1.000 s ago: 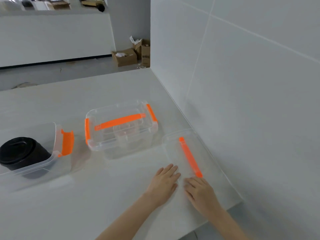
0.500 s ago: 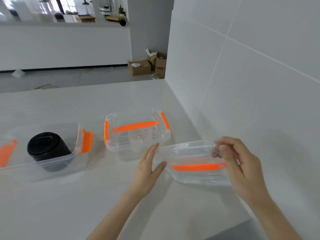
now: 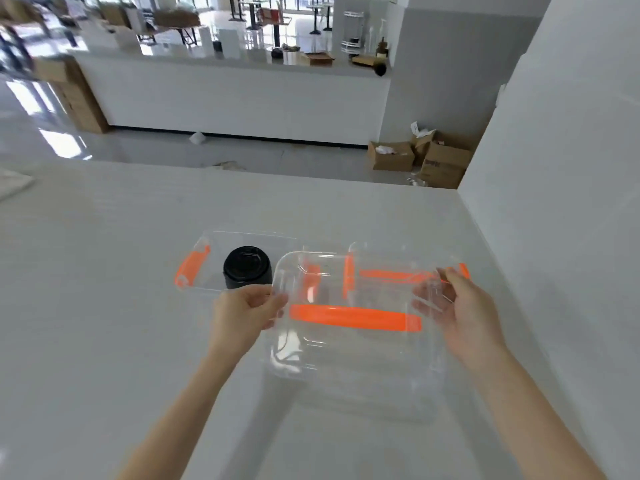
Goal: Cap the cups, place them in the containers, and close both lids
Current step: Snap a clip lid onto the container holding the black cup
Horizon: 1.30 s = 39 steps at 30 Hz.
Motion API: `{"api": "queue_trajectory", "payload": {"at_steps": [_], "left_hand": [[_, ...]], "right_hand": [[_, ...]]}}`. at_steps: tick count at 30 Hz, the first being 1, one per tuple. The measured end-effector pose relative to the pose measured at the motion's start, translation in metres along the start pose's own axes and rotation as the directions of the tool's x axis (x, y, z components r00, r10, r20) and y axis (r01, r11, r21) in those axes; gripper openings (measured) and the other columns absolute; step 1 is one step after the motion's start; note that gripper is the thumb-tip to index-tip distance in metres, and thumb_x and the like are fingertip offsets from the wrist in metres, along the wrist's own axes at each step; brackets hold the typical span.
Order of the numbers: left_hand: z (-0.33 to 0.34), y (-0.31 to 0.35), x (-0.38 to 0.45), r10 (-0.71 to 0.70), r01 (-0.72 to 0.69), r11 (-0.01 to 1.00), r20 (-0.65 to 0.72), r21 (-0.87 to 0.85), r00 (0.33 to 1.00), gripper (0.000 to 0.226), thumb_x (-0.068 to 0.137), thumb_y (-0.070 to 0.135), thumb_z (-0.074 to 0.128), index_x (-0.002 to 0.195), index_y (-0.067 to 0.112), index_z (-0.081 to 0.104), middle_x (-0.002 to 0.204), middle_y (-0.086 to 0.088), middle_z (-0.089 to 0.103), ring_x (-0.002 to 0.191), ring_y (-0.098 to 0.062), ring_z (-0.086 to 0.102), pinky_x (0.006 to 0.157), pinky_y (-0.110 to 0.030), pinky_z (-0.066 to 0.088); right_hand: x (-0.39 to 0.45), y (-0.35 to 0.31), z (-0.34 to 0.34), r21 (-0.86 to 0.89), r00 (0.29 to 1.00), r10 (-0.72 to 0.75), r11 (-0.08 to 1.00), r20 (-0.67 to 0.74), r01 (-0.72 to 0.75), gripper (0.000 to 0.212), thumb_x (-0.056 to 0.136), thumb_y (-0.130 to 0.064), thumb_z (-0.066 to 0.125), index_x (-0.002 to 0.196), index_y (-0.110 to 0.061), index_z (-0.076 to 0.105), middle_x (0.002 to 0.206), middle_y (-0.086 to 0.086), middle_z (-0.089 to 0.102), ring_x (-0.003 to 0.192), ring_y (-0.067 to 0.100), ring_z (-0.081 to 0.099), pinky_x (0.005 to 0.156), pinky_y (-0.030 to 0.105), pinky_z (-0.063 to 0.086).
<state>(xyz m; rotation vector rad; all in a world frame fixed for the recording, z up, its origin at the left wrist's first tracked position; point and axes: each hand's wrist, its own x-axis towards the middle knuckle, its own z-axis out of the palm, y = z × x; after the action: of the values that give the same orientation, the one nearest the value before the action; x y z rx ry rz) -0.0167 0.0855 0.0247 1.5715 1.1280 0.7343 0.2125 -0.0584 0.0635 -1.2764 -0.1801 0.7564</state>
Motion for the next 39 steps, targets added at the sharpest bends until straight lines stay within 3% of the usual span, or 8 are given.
{"api": "queue_trajectory", "payload": {"at_steps": [5,8,11,14,19,25,32,39], "left_hand": [[-0.065,0.005,0.045,-0.033,0.058,0.981,-0.137,0.185,0.99,0.027,0.076,0.018,0.066,0.069,-0.008,0.068,0.066,-0.028,0.065,0.07,-0.041,0.07,0.074,-0.05,0.057],[-0.091,0.013,0.073,-0.016,0.077,0.954,-0.207,0.29,0.978,0.03,0.078,0.016,0.063,0.067,-0.012,0.067,0.047,-0.013,0.06,0.055,-0.029,0.068,0.062,-0.036,0.056],[-0.107,0.009,0.103,-0.001,0.111,0.894,-0.245,0.433,0.969,0.033,0.077,0.017,0.057,0.06,-0.011,0.065,0.039,-0.003,0.058,0.054,-0.026,0.058,0.055,-0.027,0.043],[-0.113,-0.007,0.131,0.026,0.125,0.82,-0.255,0.559,0.967,0.036,0.079,0.02,0.053,0.053,-0.005,0.055,0.054,-0.024,0.059,0.055,-0.027,0.048,0.055,-0.029,0.037],[-0.108,-0.031,0.154,0.056,0.146,0.64,-0.235,0.755,0.971,0.037,0.093,0.021,0.041,0.07,-0.002,0.057,0.076,-0.021,0.061,0.082,-0.041,0.06,0.06,-0.033,0.036],[-0.101,-0.038,0.163,0.08,0.127,0.481,-0.188,0.867,0.979,0.039,0.097,0.025,0.034,0.094,-0.003,0.061,0.099,-0.022,0.065,0.093,-0.041,0.061,0.066,-0.034,0.038],[-0.096,-0.05,0.17,0.065,0.134,0.52,-0.195,0.843,0.979,0.042,0.093,0.031,0.039,0.086,-0.002,0.063,0.079,-0.018,0.058,0.077,-0.038,0.059,0.061,-0.031,0.038],[-0.099,-0.06,0.164,0.043,0.151,0.724,-0.262,0.673,0.964,0.039,0.088,0.039,0.046,0.089,0.004,0.065,0.082,-0.014,0.065,0.072,-0.033,0.054,0.059,-0.031,0.039]], "right_hand": [[0.03,0.04,0.075,-0.138,0.994,-0.018,0.99,0.106,0.033,0.015,0.086,-0.002,0.054,0.083,-0.007,0.068,0.066,0.005,0.067,0.059,0.012,0.065,0.065,0.026,0.054],[0.05,0.057,0.116,-0.247,0.991,-0.083,0.963,0.104,0.106,0.019,0.087,-0.003,0.054,0.102,-0.004,0.066,0.07,0.005,0.066,0.06,0.009,0.066,0.068,0.022,0.053],[0.067,0.07,0.153,-0.404,0.979,-0.18,0.892,0.092,0.202,0.021,0.087,-0.005,0.053,0.071,-0.008,0.066,0.055,-0.001,0.053,0.053,0.006,0.052,0.06,0.022,0.044],[0.084,0.09,0.179,-0.496,0.973,-0.215,0.837,0.089,0.23,0.03,0.086,-0.006,0.049,0.061,-0.02,0.053,0.062,0.003,0.049,0.062,0.014,0.045,0.063,0.028,0.037],[0.089,0.111,0.197,-0.584,0.969,-0.249,0.787,-0.003,0.2,0.031,0.094,-0.013,0.049,0.119,-0.002,0.061,0.12,0.011,0.066,0.118,0.023,0.056,0.101,0.028,0.038],[0.097,0.119,0.195,-0.688,0.942,-0.333,0.677,0.028,0.26,0.03,0.095,-0.015,0.044,0.112,0.002,0.063,0.113,0.019,0.068,0.109,0.032,0.06,0.085,0.028,0.041],[0.096,0.127,0.18,-0.731,0.95,-0.312,0.647,0.007,0.218,0.028,0.095,-0.011,0.043,0.103,0.007,0.063,0.107,0.024,0.068,0.105,0.038,0.06,0.084,0.035,0.042],[0.092,0.129,0.179,-0.731,0.962,-0.271,0.65,0.032,0.208,0.035,0.098,-0.018,0.04,0.126,-0.004,0.056,0.129,0.011,0.061,0.121,0.025,0.054,0.096,0.025,0.038]]}}
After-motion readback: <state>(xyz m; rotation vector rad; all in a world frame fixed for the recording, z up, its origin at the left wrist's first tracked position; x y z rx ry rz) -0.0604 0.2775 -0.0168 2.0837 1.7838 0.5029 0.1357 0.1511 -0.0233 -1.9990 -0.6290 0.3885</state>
